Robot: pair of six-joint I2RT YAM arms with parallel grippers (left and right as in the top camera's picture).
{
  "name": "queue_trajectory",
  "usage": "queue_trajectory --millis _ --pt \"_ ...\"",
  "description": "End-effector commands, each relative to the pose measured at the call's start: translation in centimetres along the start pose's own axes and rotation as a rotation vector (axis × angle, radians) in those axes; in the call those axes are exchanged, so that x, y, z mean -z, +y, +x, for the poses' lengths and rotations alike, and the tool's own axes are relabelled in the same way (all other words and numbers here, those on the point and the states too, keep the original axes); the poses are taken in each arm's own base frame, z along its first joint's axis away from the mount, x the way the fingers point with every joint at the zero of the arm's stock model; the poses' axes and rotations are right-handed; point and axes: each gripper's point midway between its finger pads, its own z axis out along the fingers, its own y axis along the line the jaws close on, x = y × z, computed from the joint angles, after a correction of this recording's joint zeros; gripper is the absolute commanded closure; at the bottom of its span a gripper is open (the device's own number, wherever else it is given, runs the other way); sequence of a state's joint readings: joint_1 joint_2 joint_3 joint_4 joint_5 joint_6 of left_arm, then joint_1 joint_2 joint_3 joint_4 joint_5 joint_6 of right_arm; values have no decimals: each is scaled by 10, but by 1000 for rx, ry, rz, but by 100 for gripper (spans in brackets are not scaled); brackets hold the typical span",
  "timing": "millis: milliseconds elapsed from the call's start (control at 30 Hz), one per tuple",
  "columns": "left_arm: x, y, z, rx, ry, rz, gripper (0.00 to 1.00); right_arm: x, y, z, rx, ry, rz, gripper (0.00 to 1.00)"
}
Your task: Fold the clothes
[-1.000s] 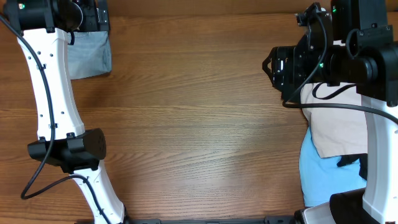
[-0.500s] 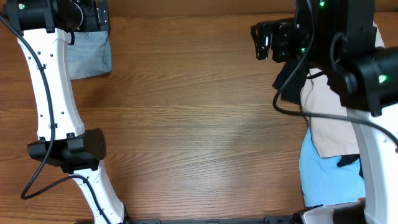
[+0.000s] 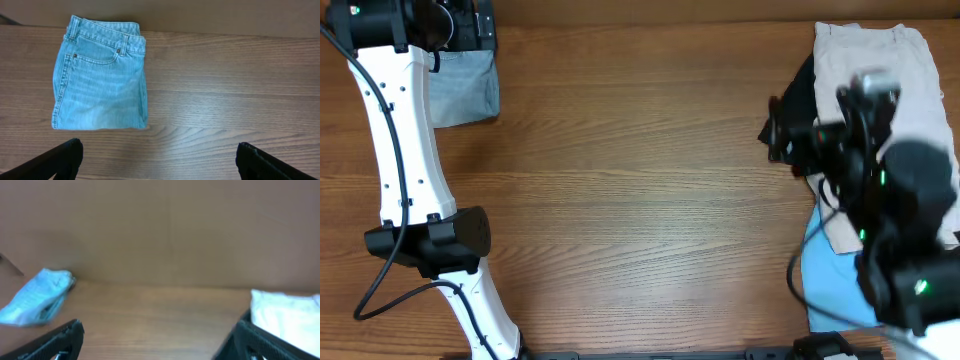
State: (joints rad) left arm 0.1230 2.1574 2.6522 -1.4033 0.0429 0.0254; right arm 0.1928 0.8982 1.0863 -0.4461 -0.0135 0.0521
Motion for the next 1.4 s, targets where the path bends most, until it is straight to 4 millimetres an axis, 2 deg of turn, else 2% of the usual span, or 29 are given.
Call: queue_trajectory --millis 0,133,267,400,500,867,1000,1367 --pt "0 -4 0 11 0 15 0 19 -18 39 -5 -64 45 0" --pt "0 -4 0 11 0 15 0 30 -28 88 -6 -113 55 0" --pt "0 -4 0 11 0 15 0 33 -34 134 -4 -151 54 0" --pt "0 -4 0 11 0 15 0 33 -37 165 -2 -183 49 0" --pt "0 -4 0 11 0 15 0 33 -39 181 -2 -189 48 0" --pt "0 -4 0 11 0 15 0 43 -39 197 0 -217 45 0" --pt "0 -4 0 11 0 15 0 40 -42 216 -5 -138 55 0" --pt "0 -4 0 11 0 15 0 40 -42 217 -5 -136 55 0"
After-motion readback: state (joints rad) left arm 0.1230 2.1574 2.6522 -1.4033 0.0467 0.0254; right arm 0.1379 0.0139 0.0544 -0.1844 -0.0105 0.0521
